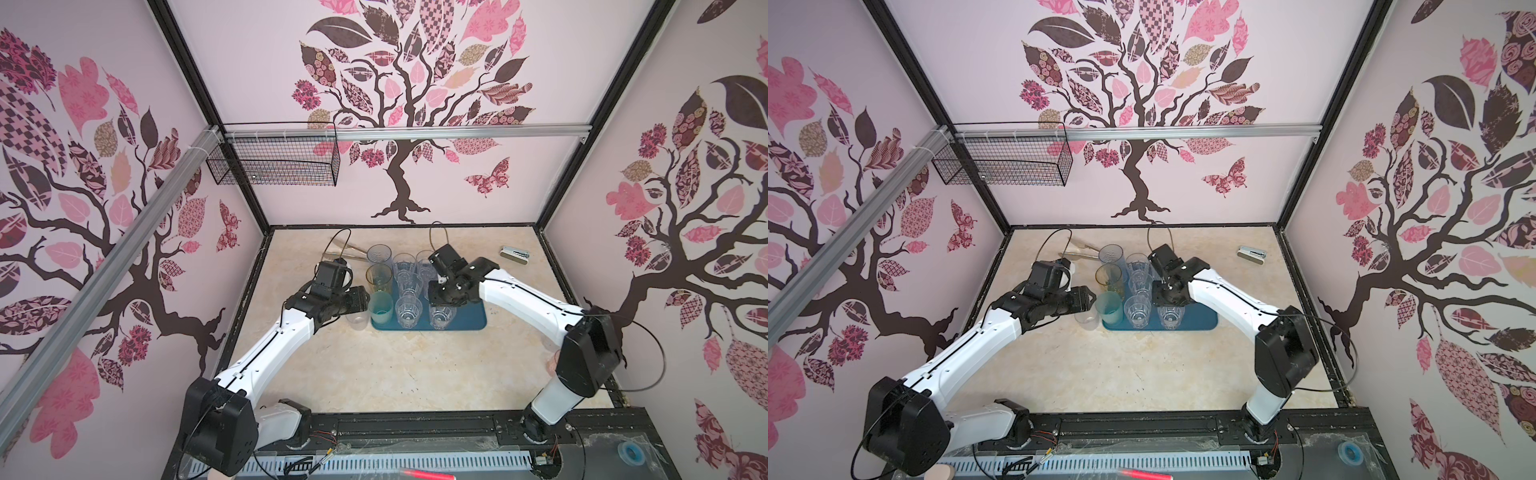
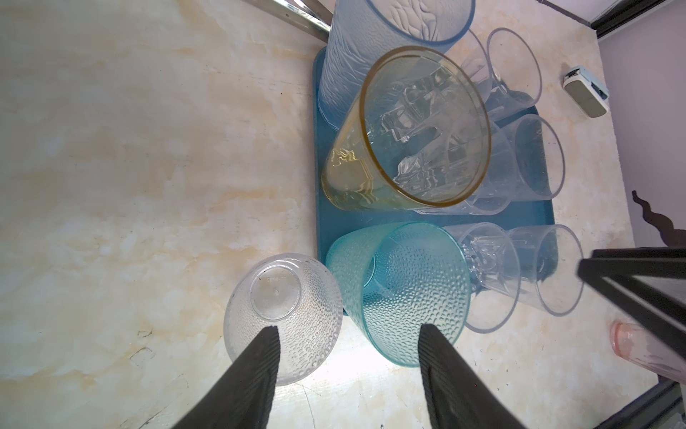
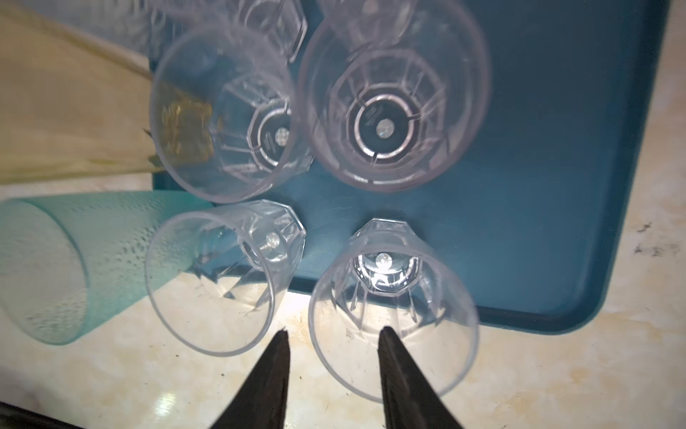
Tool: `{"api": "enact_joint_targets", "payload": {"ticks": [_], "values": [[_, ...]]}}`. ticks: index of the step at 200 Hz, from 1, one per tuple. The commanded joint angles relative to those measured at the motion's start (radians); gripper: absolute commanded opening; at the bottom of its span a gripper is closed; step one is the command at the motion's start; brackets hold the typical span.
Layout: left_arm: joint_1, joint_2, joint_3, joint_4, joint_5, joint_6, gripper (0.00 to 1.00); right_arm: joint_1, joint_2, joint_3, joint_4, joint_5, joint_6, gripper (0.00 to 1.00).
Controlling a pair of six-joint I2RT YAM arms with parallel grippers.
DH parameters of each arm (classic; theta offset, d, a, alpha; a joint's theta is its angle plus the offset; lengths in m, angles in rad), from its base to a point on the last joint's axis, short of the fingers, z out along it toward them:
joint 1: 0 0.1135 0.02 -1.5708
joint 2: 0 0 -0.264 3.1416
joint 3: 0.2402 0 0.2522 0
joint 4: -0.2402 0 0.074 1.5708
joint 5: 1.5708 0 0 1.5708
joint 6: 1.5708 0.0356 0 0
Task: Place the glasses into the tray
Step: Place the glass on the tray, then move the glass to the tray.
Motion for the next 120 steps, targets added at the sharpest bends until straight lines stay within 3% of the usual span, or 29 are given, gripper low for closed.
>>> {"api": "enact_joint_targets", "payload": {"ticks": [1,44,88,120], "values": [[-0.006,-0.042,0.002,-0.014,-0.062,0.036,0.63,-0.082,-0.101,-0.07,0.022,-0.024,0.024,0.49],[-0.04,-0.05,0.028,-0.001,-0.066,0.06,0.63,-0.207,-0.173,-0.231,0.13,-0.188,0.057,0.62],[-0.141,-0.031,0.024,0.069,-0.067,0.051,0.64,-0.21,-0.143,-0.314,0.199,-0.274,0.093,0.62],[-0.16,-0.018,0.009,0.085,-0.052,0.036,0.64,-0.21,-0.1,-0.324,0.223,-0.36,0.106,0.58]]}}
